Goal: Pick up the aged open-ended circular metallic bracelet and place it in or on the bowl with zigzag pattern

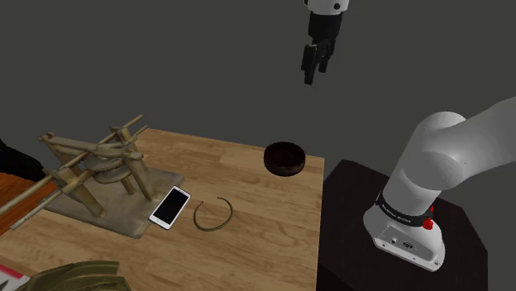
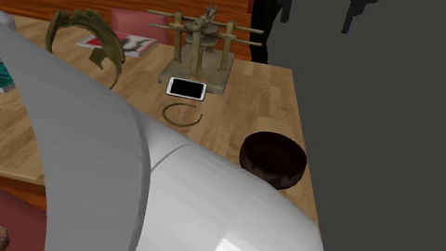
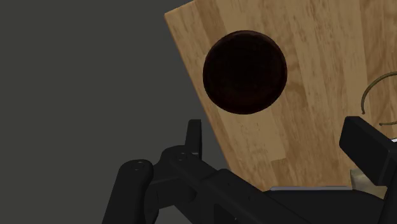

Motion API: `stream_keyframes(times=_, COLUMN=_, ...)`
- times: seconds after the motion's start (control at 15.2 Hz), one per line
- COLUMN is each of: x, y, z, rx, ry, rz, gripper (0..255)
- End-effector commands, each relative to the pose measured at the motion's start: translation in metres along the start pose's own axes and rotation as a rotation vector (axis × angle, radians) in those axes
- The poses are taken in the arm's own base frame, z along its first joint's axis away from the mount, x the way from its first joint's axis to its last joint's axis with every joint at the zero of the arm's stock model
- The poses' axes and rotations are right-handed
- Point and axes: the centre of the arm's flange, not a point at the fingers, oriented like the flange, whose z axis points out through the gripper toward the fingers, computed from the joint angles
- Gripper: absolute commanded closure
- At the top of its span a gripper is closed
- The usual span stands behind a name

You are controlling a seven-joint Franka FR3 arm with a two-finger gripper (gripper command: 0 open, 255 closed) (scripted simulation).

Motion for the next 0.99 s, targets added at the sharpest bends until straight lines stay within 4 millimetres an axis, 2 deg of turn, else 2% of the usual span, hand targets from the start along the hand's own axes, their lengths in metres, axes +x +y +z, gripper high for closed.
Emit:
stream_keyframes(times=0.0, x=0.000, y=0.000, z=0.000, rx=0.000, ry=0.000, rz=0.000, gripper=0)
stream_keyframes(times=0.92, x=0.048, y=-0.137, z=0.111, rx=0.022, ry=-0.013, rz=0.012, gripper=0)
